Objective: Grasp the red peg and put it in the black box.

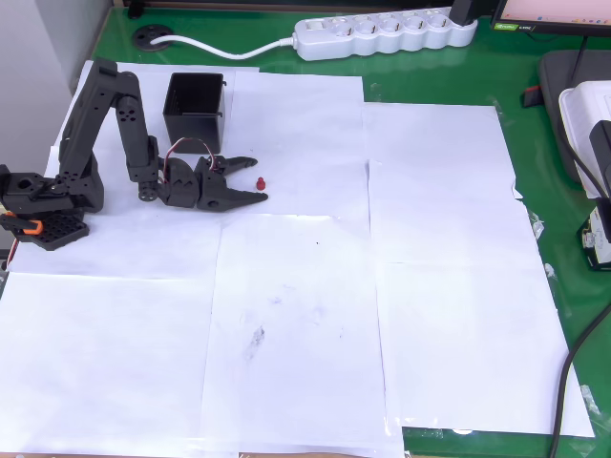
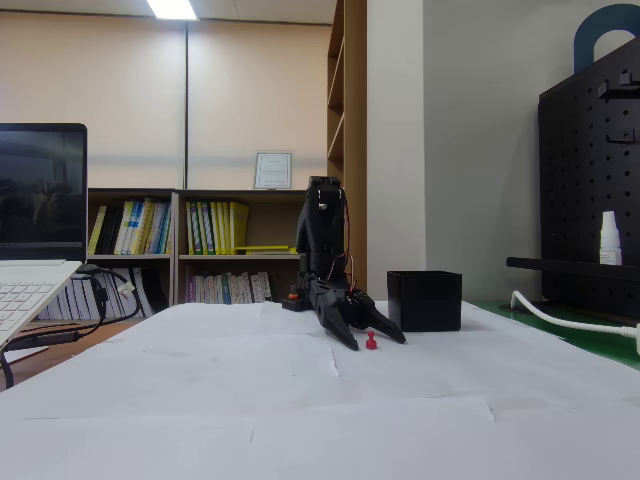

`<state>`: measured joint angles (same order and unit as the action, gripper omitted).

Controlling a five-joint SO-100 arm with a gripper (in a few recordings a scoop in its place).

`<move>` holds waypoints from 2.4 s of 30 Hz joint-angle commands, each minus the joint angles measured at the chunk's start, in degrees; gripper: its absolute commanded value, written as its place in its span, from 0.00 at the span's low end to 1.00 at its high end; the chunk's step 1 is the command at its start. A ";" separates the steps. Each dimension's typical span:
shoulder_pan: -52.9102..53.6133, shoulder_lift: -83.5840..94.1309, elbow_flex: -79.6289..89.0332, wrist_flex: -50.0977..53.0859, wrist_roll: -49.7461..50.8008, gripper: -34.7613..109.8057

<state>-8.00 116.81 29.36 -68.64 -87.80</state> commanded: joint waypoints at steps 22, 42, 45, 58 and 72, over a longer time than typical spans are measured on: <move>-2.11 -0.53 -5.19 -3.08 -0.44 0.47; -2.11 -0.62 -3.87 -1.76 -0.97 0.44; -2.11 -0.79 -3.87 -1.41 -1.05 0.44; -3.69 -1.14 -0.79 2.11 -0.79 0.44; -3.60 -0.53 -0.79 1.32 -1.14 0.42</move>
<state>-10.02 115.66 27.69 -67.59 -87.89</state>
